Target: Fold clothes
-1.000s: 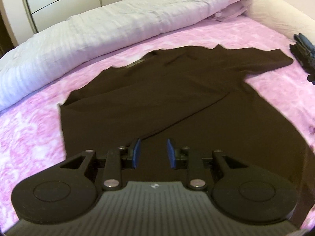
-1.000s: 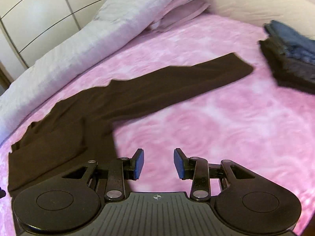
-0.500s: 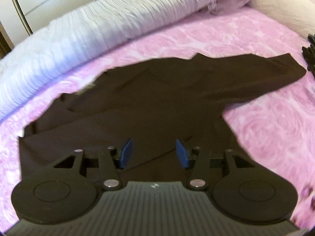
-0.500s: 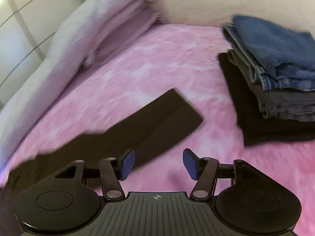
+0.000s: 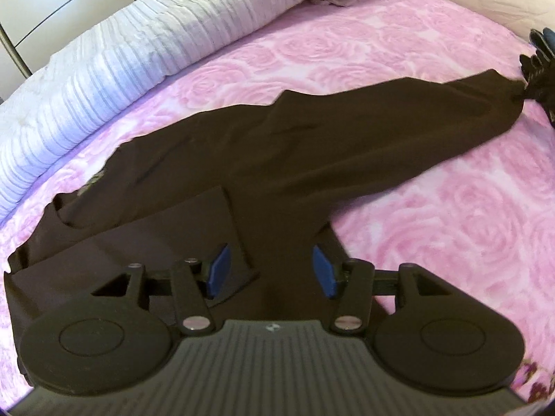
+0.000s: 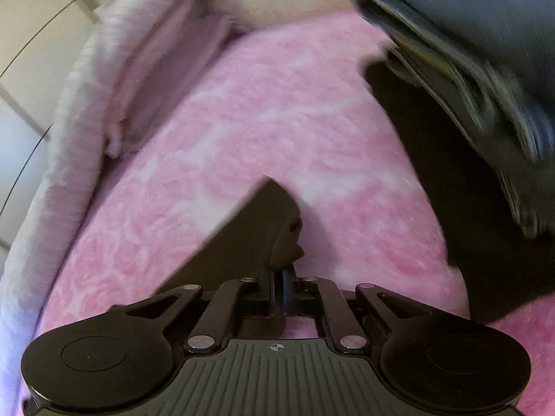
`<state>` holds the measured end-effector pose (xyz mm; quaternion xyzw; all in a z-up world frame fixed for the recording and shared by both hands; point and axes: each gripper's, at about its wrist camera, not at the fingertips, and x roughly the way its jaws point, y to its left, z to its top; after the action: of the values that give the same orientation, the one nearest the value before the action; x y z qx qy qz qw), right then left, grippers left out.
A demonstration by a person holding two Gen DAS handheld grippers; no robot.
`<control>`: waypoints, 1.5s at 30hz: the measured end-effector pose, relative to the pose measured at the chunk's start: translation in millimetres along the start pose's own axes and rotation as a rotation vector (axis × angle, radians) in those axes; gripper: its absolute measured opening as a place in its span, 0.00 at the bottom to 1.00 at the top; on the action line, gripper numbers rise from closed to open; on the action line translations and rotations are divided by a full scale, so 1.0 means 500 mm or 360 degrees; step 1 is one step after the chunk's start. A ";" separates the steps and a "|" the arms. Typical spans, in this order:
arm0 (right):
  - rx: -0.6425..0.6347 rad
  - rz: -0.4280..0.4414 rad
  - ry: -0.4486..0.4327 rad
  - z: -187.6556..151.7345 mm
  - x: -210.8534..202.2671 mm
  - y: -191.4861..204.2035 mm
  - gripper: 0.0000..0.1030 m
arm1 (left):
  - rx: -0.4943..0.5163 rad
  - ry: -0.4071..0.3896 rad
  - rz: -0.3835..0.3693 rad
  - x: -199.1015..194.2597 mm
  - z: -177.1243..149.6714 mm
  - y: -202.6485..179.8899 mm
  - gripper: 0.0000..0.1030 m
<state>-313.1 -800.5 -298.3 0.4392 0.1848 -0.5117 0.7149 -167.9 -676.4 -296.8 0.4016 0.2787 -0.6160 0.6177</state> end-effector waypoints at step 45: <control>-0.1711 0.0328 0.0242 -0.558 0.100 0.748 0.57 | -0.0914 0.0069 -0.0157 0.071 -0.255 0.574 0.44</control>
<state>93.1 -567.1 -322.2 0.0640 0.4271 -0.2395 0.8696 137.0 -611.7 -349.6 0.2094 0.4741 -0.5323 0.6693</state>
